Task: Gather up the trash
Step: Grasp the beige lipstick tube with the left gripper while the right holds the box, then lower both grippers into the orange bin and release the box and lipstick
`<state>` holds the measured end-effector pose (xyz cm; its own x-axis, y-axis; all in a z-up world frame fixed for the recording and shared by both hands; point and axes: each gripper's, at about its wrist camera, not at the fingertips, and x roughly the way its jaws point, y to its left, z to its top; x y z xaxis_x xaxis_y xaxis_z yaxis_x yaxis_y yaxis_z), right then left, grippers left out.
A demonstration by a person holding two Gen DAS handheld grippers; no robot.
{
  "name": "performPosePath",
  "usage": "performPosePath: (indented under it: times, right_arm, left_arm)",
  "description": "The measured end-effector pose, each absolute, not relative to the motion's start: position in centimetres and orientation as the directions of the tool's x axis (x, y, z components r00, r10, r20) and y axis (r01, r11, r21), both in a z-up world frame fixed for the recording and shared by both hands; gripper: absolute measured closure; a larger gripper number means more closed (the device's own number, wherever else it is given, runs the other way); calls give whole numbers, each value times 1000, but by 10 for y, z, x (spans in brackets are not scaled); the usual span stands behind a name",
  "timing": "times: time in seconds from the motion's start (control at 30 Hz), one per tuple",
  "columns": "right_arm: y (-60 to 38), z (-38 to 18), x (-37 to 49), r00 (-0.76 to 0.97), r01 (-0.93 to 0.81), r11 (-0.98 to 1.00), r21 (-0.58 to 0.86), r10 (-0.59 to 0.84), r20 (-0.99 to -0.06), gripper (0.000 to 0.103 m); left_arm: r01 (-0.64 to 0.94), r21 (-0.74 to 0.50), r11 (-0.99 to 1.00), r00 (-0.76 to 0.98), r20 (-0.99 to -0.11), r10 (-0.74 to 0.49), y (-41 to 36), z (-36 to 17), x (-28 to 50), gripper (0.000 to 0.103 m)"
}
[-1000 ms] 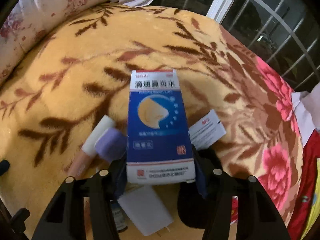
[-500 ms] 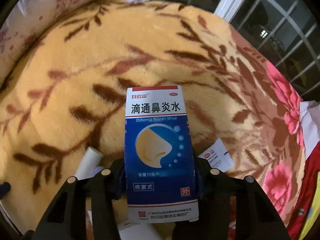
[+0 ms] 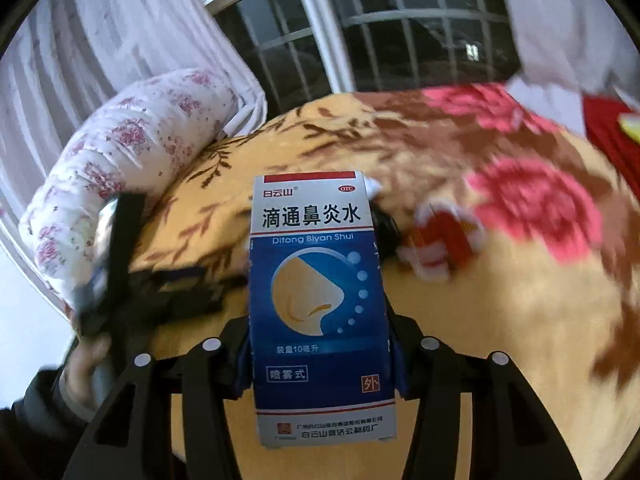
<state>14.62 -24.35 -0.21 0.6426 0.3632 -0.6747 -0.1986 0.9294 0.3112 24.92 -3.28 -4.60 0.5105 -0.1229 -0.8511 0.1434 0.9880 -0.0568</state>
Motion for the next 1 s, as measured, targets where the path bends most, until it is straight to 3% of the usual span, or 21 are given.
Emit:
performPosePath:
  times: [0.13, 0.23, 0.33, 0.37, 0.47, 0.63, 1.0]
  right_arm:
    - [-256, -15, 131, 651, -174, 926, 334, 363, -667, 52]
    - [-260, -22, 123, 647, -168, 920, 355, 374, -664, 52]
    - [-263, -24, 120, 655, -161, 915, 370, 379, -654, 52]
    - [-264, -23, 119, 660, -159, 916, 368, 375, -651, 52]
    - [-265, -25, 118, 661, -152, 910, 385, 383, -646, 52]
    - [-259, -23, 111, 659, -159, 906, 391, 392, -641, 52]
    - [-228, -21, 71, 648, -194, 902, 385, 412, -641, 52]
  left_arm:
    - [125, -27, 992, 512, -854, -88, -38, -50, 271, 30]
    - [97, -25, 995, 516, -854, -72, -35, -51, 283, 42]
    - [94, -7, 996, 541, -839, -57, -36, -49, 280, 70]
    - [103, -5, 995, 552, -832, -61, -37, -48, 277, 85]
    - [98, -17, 995, 563, -823, -70, -35, -46, 275, 86]
    - [101, -160, 982, 604, -774, -188, -14, -33, 265, 86]
    - [196, -126, 972, 714, -662, -230, -12, 17, 132, 86]
